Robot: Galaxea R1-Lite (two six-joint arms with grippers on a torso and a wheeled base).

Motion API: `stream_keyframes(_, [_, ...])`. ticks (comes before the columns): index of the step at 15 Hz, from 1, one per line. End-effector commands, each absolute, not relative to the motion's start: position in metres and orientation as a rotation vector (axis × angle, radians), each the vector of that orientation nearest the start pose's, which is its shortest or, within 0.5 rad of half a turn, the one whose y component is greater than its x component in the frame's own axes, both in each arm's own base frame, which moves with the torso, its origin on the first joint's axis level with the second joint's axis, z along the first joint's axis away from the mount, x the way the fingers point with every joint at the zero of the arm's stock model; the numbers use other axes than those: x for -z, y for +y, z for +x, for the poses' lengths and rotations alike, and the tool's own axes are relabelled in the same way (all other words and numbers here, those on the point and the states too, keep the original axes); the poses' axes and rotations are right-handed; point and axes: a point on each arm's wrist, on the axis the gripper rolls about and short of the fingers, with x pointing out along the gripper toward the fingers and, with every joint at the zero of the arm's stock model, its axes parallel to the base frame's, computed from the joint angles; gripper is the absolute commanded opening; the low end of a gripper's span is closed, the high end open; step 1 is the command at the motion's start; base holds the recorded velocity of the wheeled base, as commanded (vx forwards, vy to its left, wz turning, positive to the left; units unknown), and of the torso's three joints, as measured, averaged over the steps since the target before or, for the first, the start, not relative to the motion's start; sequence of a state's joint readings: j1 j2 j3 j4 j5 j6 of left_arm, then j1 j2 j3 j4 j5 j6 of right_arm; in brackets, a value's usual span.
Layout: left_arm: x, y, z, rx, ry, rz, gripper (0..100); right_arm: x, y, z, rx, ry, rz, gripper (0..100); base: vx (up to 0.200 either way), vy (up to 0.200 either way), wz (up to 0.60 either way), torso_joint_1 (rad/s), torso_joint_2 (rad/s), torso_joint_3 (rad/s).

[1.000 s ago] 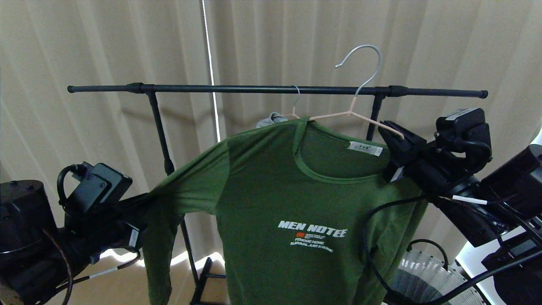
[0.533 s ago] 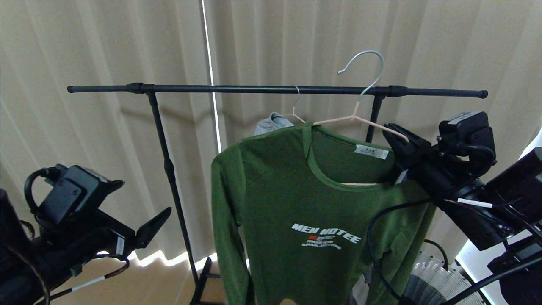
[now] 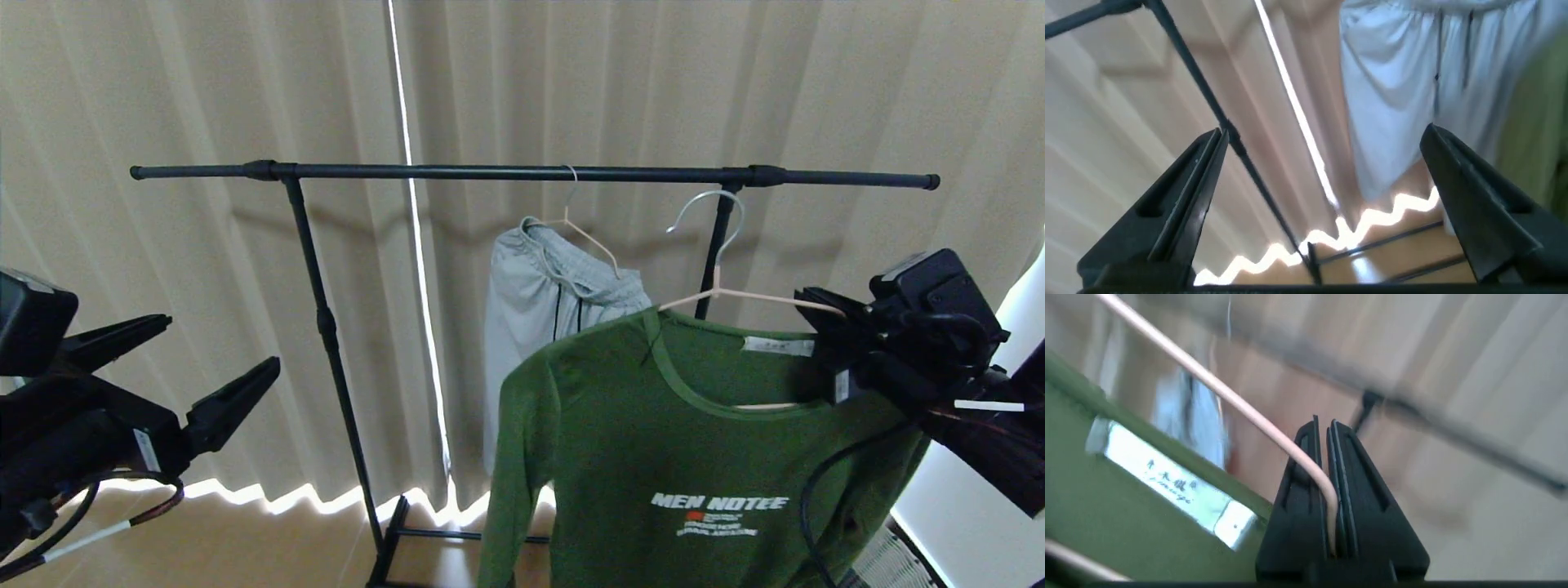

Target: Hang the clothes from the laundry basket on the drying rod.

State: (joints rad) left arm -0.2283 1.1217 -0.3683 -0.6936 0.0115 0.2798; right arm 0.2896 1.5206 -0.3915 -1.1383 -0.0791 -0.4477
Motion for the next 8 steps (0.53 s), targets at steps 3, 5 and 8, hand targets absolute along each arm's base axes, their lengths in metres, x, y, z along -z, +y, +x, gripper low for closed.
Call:
stream_keyframes(3, [-0.206, -0.012, 0.144, 0.078, 0.024, 0.265, 100, -0.197, 0.047, 0.197, -0.186, 0.097, -0.474, 0, 0.000, 0.000, 0.00, 0.000, 0.00, 0.000])
stream_keyframes(5, [-0.191, -0.011, 0.137, 0.079, 0.069, 0.220, 100, -0.198, 0.042, 0.199, -0.171, 0.152, -0.479, 0, 0.000, 0.000, 0.00, 0.000, 0.00, 0.000])
stream_keyframes(8, [-0.177, -0.008, 0.113, 0.072, 0.066, 0.218, 100, -0.194, 0.025, 0.201, -0.090, 0.240, -0.481, 0, 0.000, 0.000, 0.00, 0.000, 0.00, 0.000])
